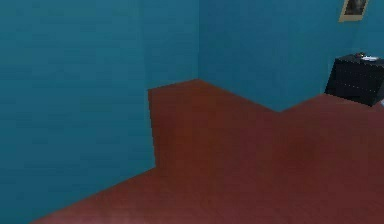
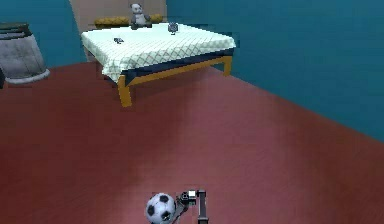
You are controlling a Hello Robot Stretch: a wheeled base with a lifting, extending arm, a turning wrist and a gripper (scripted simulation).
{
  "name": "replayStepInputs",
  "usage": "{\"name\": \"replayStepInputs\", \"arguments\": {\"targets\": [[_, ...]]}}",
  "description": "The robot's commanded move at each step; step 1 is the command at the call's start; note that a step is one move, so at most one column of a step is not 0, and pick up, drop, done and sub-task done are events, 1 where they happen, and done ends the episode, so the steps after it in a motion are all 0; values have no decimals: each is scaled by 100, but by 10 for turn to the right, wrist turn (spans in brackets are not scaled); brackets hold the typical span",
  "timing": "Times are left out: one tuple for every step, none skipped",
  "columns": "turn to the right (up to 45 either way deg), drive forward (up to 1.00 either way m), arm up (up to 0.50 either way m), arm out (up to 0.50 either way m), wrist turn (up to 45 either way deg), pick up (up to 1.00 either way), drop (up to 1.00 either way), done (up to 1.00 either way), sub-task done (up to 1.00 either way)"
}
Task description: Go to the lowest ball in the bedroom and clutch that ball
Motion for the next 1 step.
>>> {"name": "replayStepInputs", "arguments": {"targets": [[0,0,0,0,450,0,0,0,0]]}}
